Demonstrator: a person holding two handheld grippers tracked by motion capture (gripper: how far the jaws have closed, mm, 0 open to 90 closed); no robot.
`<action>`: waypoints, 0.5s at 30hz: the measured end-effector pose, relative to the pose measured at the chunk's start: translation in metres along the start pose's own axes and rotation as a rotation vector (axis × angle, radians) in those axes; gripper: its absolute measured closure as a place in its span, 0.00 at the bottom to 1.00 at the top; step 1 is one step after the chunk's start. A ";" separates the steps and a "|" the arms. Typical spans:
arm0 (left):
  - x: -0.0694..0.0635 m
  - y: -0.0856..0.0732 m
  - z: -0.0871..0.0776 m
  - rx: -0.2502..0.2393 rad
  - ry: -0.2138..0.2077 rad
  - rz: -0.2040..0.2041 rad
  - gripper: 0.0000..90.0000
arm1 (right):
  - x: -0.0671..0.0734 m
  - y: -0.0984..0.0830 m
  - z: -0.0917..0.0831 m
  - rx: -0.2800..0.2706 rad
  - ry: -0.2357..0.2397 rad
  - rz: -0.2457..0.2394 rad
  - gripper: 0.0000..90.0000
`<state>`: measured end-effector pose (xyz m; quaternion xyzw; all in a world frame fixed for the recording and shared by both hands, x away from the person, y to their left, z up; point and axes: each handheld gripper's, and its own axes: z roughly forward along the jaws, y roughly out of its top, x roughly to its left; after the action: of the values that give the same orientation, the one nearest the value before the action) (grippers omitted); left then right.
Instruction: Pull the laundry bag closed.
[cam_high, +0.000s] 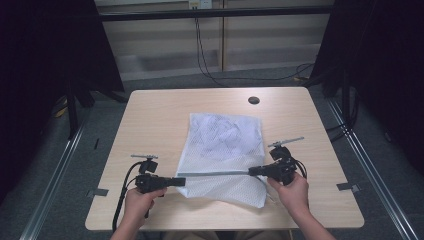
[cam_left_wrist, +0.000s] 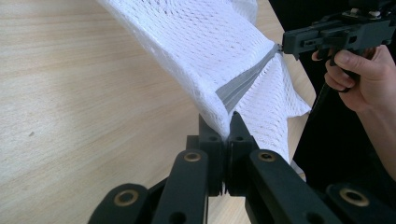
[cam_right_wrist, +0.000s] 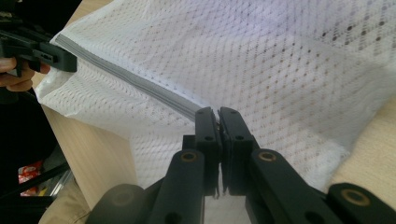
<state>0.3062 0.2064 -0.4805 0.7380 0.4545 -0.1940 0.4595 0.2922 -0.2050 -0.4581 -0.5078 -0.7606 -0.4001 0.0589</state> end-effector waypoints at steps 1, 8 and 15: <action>0.000 0.000 0.000 0.005 0.005 0.009 0.98 | 0.000 0.000 0.000 0.000 0.000 -0.001 0.96; 0.000 0.000 0.000 -0.001 0.010 0.014 0.98 | 0.000 -0.001 -0.002 0.002 -0.002 -0.001 0.96; -0.001 0.000 0.000 0.004 0.009 0.009 0.98 | 0.000 -0.001 -0.002 0.001 -0.003 -0.003 0.96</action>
<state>0.3061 0.2058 -0.4800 0.7418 0.4530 -0.1894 0.4567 0.2905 -0.2068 -0.4572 -0.5071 -0.7618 -0.3989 0.0573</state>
